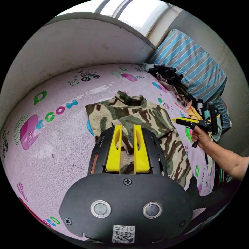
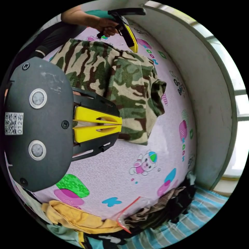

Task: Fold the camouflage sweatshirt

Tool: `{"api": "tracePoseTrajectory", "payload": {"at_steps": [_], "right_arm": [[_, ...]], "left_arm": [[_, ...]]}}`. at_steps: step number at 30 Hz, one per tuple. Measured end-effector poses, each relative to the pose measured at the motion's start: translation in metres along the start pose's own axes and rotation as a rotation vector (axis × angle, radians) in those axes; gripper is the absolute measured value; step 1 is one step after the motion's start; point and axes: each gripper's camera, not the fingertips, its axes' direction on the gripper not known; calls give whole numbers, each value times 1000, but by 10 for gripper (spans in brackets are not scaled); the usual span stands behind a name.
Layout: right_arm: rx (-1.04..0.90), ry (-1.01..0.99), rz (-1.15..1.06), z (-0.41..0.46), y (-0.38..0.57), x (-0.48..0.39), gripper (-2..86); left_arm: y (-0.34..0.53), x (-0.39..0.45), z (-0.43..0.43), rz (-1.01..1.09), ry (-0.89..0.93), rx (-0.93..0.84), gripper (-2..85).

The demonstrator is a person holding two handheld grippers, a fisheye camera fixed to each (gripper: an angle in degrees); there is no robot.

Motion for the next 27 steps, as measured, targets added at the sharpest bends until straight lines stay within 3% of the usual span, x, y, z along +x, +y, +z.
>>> {"api": "tracePoseTrajectory", "payload": {"at_steps": [9, 16, 23, 27], "right_arm": [[-113, -19, 124, 53, -53, 20, 57], [-106, -15, 195, 69, -50, 18, 18], [-82, -30, 203, 70, -42, 18, -9], [-79, -30, 196, 69, -39, 17, -10]], "left_arm": [[-12, -38, 13, -62, 90, -37, 94], [-13, -33, 14, 0, 32, -61, 17], [-12, -35, 1, 26, 70, -44, 0], [-8, -36, -20, 33, 76, 64, -1]]}}
